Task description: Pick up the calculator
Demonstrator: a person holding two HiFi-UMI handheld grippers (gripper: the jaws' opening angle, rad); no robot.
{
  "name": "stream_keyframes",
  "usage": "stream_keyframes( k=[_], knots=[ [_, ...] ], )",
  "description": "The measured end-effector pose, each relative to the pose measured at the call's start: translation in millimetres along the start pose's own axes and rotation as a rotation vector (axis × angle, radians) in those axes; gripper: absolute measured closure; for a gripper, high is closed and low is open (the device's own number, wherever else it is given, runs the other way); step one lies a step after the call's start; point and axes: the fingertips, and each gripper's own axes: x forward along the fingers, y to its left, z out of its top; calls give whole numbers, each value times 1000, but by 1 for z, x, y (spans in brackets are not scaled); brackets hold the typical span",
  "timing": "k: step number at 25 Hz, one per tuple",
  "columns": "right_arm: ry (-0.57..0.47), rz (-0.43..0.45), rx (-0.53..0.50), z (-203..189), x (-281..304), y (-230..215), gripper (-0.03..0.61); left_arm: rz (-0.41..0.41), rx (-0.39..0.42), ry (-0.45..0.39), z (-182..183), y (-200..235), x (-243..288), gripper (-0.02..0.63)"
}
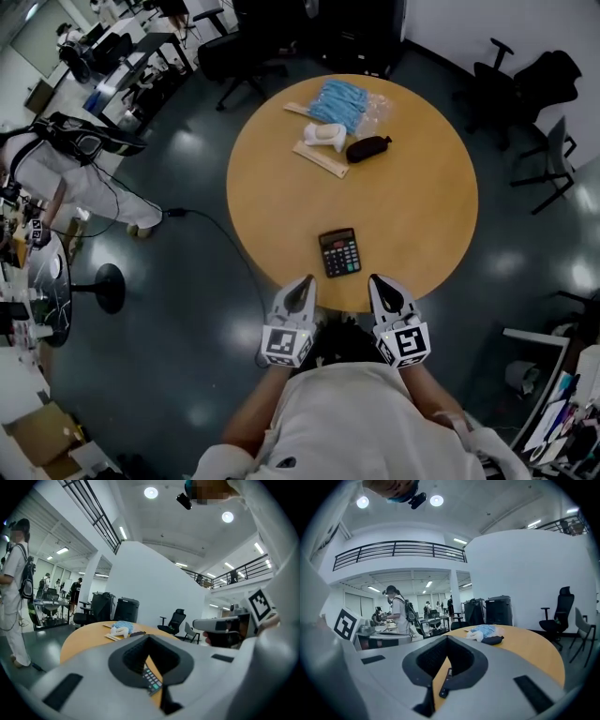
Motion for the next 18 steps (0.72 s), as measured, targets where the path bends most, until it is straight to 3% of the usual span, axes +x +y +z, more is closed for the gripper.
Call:
stream_keyframes(
  k=[5, 8, 10, 13, 18],
  knots=[
    [26, 51, -5, -5, 24, -7, 565, 17, -21, 18, -25, 22, 28, 607],
    [36, 70, -10, -6, 36, -11, 565, -23, -53, 41, -45, 35, 52, 606],
    [52, 73, -4, -10, 41, -15, 565, -64, -72, 90, -65, 45, 73, 603],
    [81, 80, 1, -18, 46, -21, 565, -107, -108, 189, -101, 61, 105, 528],
    [116, 87, 12, -30, 51, -32, 565, -164, -165, 353, -158, 76, 139, 481]
  ],
)
